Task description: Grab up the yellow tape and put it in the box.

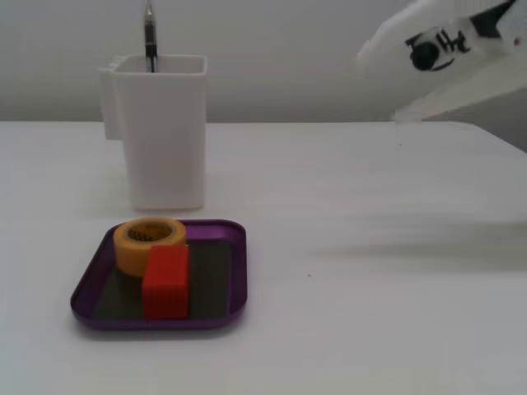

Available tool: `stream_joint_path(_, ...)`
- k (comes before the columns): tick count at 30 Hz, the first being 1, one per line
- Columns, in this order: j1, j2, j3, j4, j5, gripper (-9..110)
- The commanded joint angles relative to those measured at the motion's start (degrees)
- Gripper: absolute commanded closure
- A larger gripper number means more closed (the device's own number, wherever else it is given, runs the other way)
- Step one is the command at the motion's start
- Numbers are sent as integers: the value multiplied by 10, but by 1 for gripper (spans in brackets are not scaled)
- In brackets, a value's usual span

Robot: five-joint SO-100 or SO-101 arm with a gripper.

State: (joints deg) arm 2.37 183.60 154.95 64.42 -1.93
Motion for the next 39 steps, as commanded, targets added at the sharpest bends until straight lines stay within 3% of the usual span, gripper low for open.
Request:
stream_joint_path(1,0,102,99,-27,0,85)
stream_joint_path(13,-2,126,181,-24,6,85)
stream_joint_path(19,-2,126,211,-24,6,103)
stream_joint_path(39,-2,126,213,-26,4,102)
